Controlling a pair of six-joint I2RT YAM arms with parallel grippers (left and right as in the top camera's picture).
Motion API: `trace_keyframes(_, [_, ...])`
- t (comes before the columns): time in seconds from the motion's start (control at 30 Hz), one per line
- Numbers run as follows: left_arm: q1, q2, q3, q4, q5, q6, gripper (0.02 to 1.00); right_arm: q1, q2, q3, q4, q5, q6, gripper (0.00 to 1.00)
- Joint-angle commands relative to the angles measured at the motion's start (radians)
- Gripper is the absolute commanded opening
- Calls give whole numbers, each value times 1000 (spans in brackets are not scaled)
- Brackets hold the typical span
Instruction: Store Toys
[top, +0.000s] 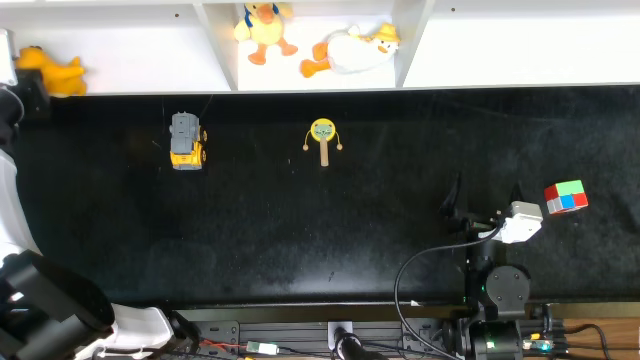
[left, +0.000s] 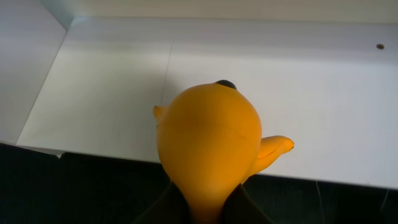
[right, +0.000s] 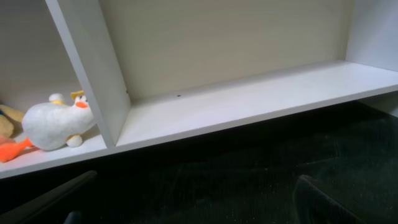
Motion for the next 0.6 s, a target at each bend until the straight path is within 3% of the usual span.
trace_keyframes(0.03, [-29,-13,34,27,-82,-97,139,-2,-8,-14,2,0,4,993])
trace_keyframes(0.13, [-43,-13,34,47,-121,-145,145,-2,-8,-14,2,0,4,993])
trace_keyframes(0.6, [-51,25,34,125,-138,-212,183,-2,-8,-14,2,0,4,996])
